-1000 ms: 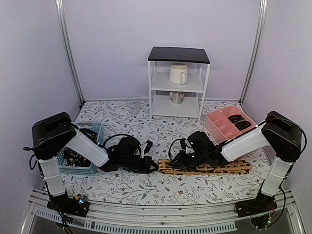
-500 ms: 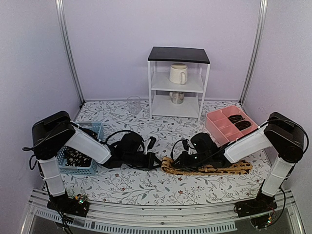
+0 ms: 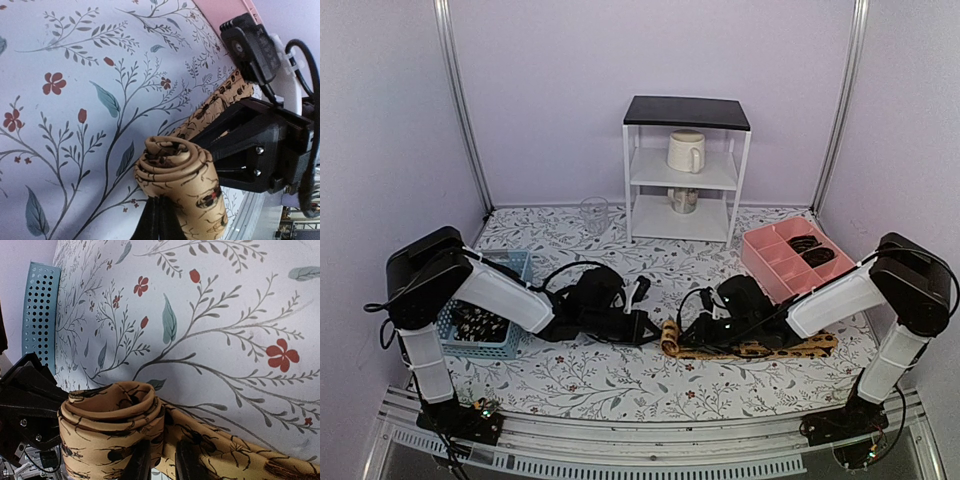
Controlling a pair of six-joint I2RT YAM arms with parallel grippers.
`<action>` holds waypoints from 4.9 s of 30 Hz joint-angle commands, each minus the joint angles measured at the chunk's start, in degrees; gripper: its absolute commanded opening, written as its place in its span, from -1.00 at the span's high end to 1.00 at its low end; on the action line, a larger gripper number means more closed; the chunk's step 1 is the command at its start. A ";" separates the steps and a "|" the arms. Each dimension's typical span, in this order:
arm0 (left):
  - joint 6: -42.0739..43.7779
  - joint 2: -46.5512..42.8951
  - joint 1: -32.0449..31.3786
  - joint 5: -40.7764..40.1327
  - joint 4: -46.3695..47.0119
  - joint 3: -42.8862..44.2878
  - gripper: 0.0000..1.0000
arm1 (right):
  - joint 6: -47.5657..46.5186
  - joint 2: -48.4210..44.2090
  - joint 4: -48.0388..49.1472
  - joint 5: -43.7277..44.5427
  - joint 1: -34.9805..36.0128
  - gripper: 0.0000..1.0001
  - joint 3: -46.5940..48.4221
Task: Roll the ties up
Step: Roll the tie at the center of the board.
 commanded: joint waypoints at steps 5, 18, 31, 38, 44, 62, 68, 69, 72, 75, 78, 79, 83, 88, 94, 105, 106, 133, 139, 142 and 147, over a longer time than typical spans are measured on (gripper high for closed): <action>0.72 -0.76 -1.28 -0.68 -2.75 1.75 1.00 | -0.63 -4.72 0.15 2.29 -0.61 0.63 -2.41; 0.81 0.21 -2.22 -0.69 -4.93 5.09 1.00 | -1.38 -6.05 0.05 3.15 -0.87 0.63 -3.85; 1.39 3.19 -3.51 -0.06 -6.11 9.44 1.00 | -1.79 -16.69 -7.55 11.83 -1.32 0.54 -6.85; 1.73 7.26 -4.45 0.47 -5.72 12.47 1.00 | -1.18 -18.90 -7.20 9.40 -2.33 0.29 -7.41; 2.11 9.16 -4.74 0.61 -4.98 14.28 1.00 | -0.56 -17.27 -4.77 6.67 -3.68 0.28 -8.31; 32.42 -5.23 -3.91 -15.24 -19.42 14.03 -0.06 | -0.22 -9.84 1.94 2.34 -4.22 0.58 -9.77; 49.49 -4.38 -3.71 -12.94 -17.80 11.75 -0.26 | 0.36 -9.46 2.75 2.36 -4.29 0.59 -10.09; 51.60 -3.53 -3.71 -11.39 -17.51 11.61 -0.26 | 0.40 -9.47 2.80 2.29 -4.31 0.59 -10.09; 56.63 -1.95 -3.73 -4.45 -14.09 10.07 -0.54 | 0.88 -8.98 3.35 1.58 -4.25 0.59 -10.04; 59.68 -1.54 -3.58 -2.28 -10.74 8.83 -0.64 | 1.32 -8.51 3.58 1.28 -4.30 0.59 -10.11; 61.07 0.62 -2.94 -2.02 -10.33 10.25 -0.65 | 1.38 -8.44 3.62 1.29 -4.35 0.59 -10.18; 61.30 1.58 -2.59 -1.03 -10.91 11.13 -0.65 | 1.38 -8.49 3.60 1.28 -4.30 0.60 -10.14; 62.56 3.87 -1.64 2.59 -11.00 13.37 -0.65 | 1.38 -8.80 3.67 1.36 -4.38 0.60 -10.00; 65.51 8.42 -0.80 4.06 -13.39 16.47 -0.65 | 1.45 -8.50 3.72 1.28 -4.40 0.60 -9.90; 67.63 11.04 0.20 5.91 -15.46 19.16 -0.65 | 1.64 -8.98 3.98 1.47 -4.38 0.60 -10.34; 70.46 13.86 0.47 15.07 -21.70 23.98 -0.51 | 1.64 -8.84 4.15 1.60 -4.48 0.60 -10.26; 70.83 13.91 0.40 15.85 -22.12 23.98 -0.49 | 1.68 -8.93 4.11 1.64 -4.48 0.60 -10.30; 71.56 12.48 -2.56 9.35 -18.43 21.07 -0.55 | 3.89 -7.25 8.06 -4.48 -4.49 0.58 -11.87; 70.19 12.16 -3.11 8.57 -16.19 20.18 -0.55 | 5.01 -7.75 8.92 -4.41 -4.49 0.59 -12.73; 70.03 12.38 -3.52 8.45 -16.31 20.52 -0.54 | 5.71 -7.33 10.27 -5.12 -4.44 0.59 -13.16; 70.60 12.64 -3.64 10.16 -16.86 20.77 -0.27 | 6.55 -7.12 11.61 -5.29 -4.46 0.59 -14.11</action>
